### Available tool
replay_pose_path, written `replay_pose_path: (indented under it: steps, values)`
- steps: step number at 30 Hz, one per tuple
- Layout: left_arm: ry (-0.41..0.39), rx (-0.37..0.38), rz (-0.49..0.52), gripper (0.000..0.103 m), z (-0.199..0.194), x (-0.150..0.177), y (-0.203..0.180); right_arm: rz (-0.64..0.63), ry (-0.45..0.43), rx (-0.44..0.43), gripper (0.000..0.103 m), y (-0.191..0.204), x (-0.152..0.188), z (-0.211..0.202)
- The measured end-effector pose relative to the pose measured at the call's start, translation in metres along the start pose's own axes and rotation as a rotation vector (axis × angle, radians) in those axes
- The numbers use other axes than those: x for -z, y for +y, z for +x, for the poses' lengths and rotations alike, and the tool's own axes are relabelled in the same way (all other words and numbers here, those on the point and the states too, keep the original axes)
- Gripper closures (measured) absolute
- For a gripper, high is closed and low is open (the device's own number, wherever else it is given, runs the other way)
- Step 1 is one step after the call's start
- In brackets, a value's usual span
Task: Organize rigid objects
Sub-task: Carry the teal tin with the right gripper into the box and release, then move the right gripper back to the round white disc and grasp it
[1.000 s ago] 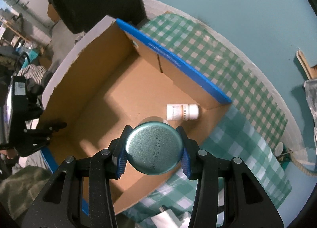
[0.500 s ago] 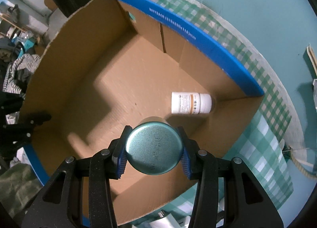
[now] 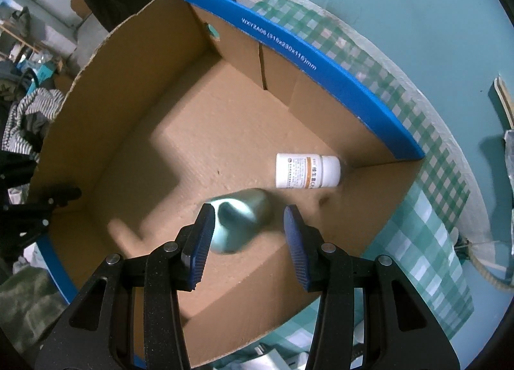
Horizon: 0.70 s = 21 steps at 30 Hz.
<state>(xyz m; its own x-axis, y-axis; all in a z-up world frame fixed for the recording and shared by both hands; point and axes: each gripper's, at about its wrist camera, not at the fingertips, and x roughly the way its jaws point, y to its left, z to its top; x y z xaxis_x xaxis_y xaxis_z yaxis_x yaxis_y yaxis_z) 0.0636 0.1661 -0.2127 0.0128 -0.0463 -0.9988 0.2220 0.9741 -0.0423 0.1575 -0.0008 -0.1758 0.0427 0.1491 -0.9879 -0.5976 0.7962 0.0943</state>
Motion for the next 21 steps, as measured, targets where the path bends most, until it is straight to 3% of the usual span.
replay_pose_path:
  steps: [14, 21]
  values:
    - [0.004, -0.002, 0.005, 0.087, 0.001, -0.002, -0.004, 0.018, -0.063, 0.016, 0.043, 0.001, -0.003, -0.033]
    - [0.003, 0.0, 0.009, 0.087, 0.0, -0.003, -0.004, 0.042, -0.092, 0.027, 0.043, -0.003, 0.003, -0.052]
